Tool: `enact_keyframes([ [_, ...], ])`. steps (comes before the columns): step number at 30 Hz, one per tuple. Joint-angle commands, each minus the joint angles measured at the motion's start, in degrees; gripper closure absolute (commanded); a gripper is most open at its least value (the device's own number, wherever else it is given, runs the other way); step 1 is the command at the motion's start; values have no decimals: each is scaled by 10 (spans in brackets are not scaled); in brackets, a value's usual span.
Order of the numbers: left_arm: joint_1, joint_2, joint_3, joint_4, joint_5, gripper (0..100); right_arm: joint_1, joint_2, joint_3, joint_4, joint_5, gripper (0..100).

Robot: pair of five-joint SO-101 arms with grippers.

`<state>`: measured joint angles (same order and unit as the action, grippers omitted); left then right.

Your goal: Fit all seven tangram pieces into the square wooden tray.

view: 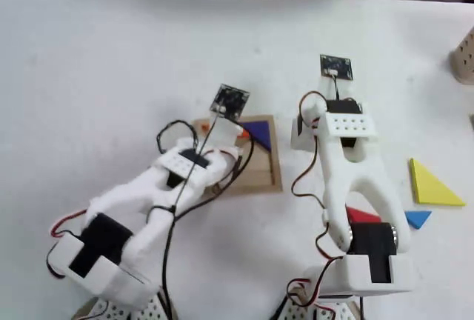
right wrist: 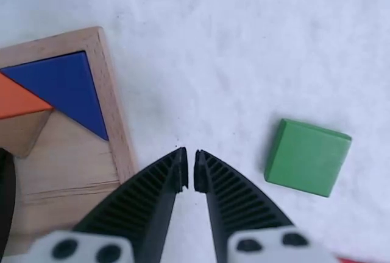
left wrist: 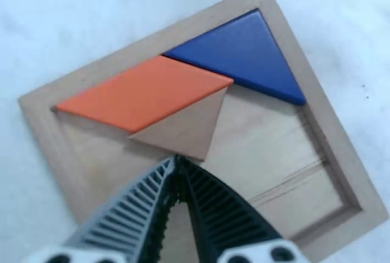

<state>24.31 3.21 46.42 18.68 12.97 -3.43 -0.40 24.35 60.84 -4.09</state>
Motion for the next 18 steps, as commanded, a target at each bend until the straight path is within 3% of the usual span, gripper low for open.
enact_keyframes([
  [1,5,0,-33,-14,-13,976,6,-29,-4,-7,8,967],
  [13,4,-3,-31,-40,-12,976,6,-29,-4,-7,8,967],
  [18,3,-7,-32,-7,-17,976,7,-29,-4,-7,8,967],
])
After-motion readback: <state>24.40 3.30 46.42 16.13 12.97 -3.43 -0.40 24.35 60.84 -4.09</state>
